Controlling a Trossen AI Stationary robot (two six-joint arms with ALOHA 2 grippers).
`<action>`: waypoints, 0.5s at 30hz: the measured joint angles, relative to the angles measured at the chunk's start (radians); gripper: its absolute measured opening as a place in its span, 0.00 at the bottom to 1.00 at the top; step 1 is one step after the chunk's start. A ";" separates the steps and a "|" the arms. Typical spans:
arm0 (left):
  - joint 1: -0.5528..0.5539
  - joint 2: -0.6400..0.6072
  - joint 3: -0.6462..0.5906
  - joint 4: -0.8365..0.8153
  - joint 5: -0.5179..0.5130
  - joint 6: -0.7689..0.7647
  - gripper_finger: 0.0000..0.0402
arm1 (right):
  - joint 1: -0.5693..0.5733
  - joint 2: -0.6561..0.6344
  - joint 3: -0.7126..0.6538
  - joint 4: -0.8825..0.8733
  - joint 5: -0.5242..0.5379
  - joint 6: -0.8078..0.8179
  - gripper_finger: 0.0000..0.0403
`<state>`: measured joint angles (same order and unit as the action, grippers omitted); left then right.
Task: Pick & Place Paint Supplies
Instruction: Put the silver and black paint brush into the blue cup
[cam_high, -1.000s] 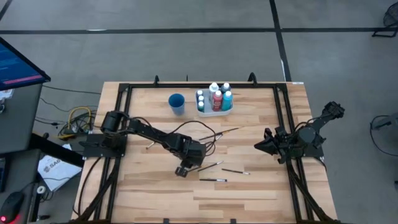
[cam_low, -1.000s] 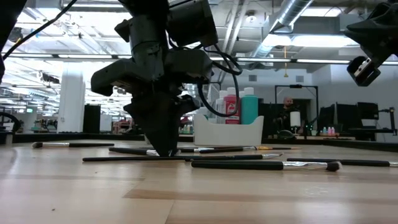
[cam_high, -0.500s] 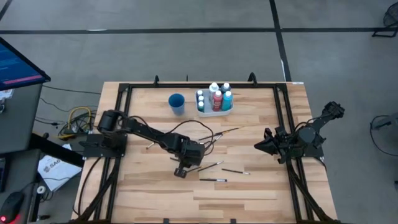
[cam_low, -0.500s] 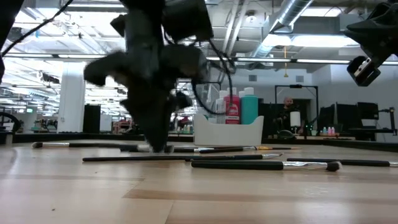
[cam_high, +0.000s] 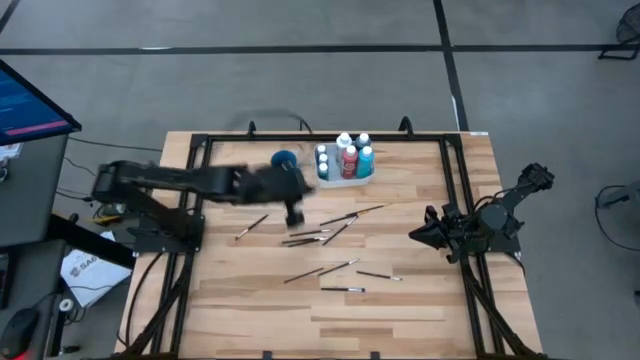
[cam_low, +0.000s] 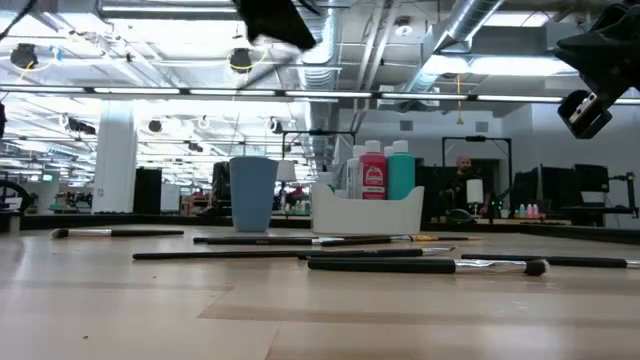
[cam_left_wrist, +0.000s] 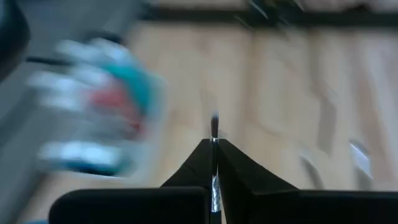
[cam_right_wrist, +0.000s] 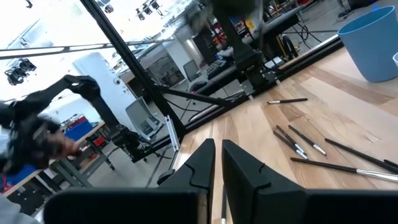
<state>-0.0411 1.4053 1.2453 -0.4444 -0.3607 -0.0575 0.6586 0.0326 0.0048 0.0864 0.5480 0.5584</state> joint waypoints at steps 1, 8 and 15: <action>0.020 -0.038 0.000 0.025 -0.047 0.010 0.00 | 0.000 0.000 0.000 0.000 0.000 0.000 0.06; 0.193 -0.294 -0.265 0.492 -0.103 0.053 0.00 | 0.000 0.000 0.000 -0.003 0.000 0.000 0.06; 0.317 -0.412 -0.668 1.051 -0.087 0.000 0.00 | 0.000 0.000 0.000 0.000 0.000 0.000 0.06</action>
<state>0.2763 0.9937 0.5769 0.6071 -0.4475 -0.0579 0.6586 0.0324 0.0051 0.0860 0.5480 0.5587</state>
